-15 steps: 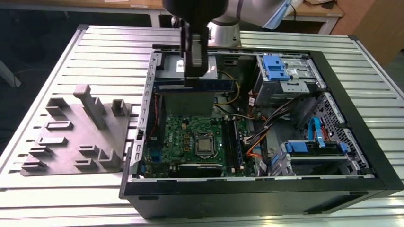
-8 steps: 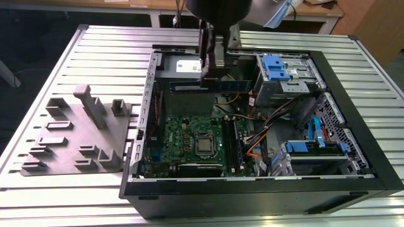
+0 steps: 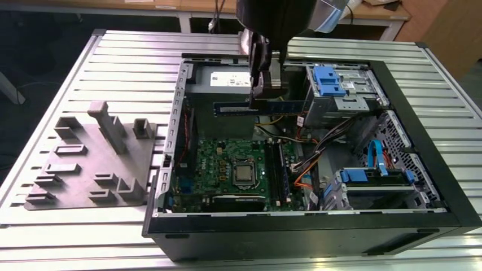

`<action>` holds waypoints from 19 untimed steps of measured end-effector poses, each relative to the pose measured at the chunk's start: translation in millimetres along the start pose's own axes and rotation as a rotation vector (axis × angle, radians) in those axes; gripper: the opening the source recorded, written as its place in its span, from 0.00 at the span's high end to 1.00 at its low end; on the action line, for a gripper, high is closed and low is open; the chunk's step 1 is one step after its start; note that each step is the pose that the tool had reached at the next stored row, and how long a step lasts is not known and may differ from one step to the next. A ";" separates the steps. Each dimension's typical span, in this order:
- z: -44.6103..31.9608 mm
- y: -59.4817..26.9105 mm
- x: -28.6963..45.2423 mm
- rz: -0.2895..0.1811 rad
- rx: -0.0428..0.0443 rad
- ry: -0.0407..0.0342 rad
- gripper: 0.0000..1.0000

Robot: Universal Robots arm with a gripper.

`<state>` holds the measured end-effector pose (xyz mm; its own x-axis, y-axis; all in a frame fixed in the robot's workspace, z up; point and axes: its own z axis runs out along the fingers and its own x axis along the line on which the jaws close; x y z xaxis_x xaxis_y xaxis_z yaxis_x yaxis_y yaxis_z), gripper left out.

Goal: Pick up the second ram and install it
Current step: 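Pick up the second ram and move it above second insertion slot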

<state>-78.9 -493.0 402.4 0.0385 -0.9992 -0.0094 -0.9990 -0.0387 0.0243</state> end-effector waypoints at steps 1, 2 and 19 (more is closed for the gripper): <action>0.0 0.0 0.0 0.000 0.0000 0.0001 0.91; 0.0 0.0 0.0 0.000 0.0001 0.0000 0.91; 19.6 -3.8 -6.8 0.040 -0.0346 -0.0022 0.91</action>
<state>-75.8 -485.9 382.8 -0.0011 -1.0000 -0.0099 -0.9982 0.0005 0.0593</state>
